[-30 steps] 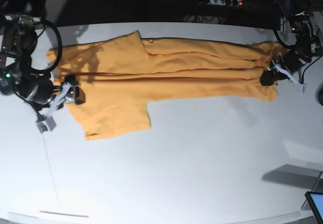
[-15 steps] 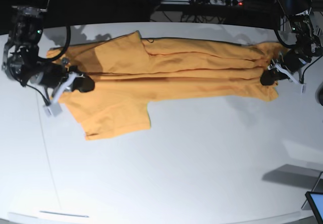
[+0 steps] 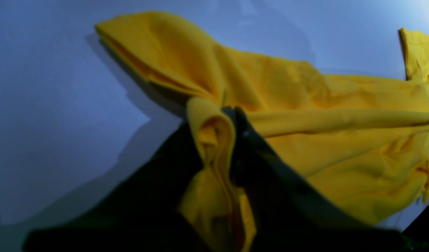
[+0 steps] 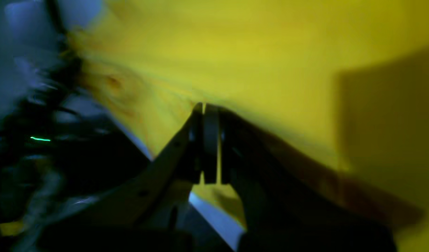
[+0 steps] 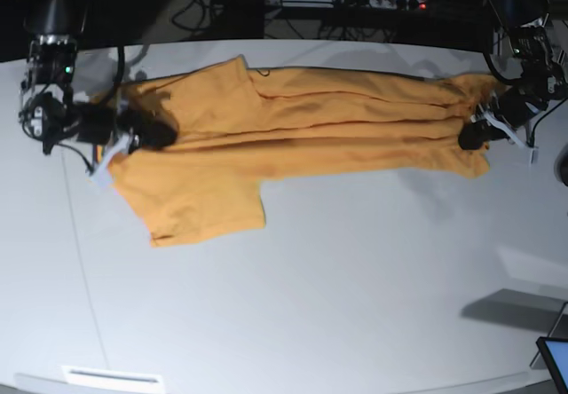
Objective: Fold the T-shirt properly
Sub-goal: 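Move the right gripper to the strip's sleeve end and grasp it, then hold both ends of the orange strip with both grippers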
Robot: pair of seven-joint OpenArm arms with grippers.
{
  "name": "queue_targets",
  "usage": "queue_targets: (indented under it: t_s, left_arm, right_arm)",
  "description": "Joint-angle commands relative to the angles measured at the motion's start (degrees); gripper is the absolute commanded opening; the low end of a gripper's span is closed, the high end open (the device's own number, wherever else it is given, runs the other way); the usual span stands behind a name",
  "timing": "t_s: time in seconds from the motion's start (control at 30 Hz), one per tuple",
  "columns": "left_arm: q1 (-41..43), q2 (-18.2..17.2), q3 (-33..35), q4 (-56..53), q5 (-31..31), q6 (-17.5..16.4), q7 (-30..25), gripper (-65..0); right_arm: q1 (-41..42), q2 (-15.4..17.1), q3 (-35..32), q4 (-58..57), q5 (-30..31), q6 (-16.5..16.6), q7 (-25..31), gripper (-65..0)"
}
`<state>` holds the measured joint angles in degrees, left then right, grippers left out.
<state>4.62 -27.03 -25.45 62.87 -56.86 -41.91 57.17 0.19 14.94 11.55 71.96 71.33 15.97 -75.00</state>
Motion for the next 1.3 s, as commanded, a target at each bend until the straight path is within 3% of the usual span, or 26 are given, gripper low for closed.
queue_targets:
  t_s: [0.0, 0.17, 0.4, 0.83, 1.17, 1.27]
  left_arm:
    - [0.9, -0.7, 0.3, -0.4, 6.5, 1.9, 5.4, -65.0]
    - [1.1, -0.9, 0.3, 0.0, 6.5, 1.9, 5.4, -65.0]
    - [1.2, -2.3, 0.3, 0.9, 6.5, 1.9, 5.4, -65.0]
    - [1.0, -2.6, 0.3, 0.9, 6.5, 1.9, 5.3, -65.0]
    - [-0.7, -2.7, 0.3, 0.4, 6.6, 1.9, 5.2, -65.0]
    - [-1.5, -2.8, 0.3, 0.5, 9.5, 1.9, 5.2, -65.0]
  right_arm:
    - [-0.8, -0.7, -1.6, -4.2, -3.2, -0.1, 1.6, -64.7]
    - [-0.5, 1.2, -7.8, -6.8, -3.2, -0.1, 6.8, -64.7]
    - [-2.8, 1.4, -8.9, -2.6, -3.2, -0.8, 7.1, -64.7]
    - [-4.4, 1.5, -5.1, 17.0, -3.2, -22.4, 5.2, -64.7]
    - [-2.3, 1.5, -3.9, 20.1, -3.2, -23.6, 3.3, -64.7]
    - [-2.4, 2.3, -3.9, 22.1, -3.2, -24.9, 3.3, -64.7]
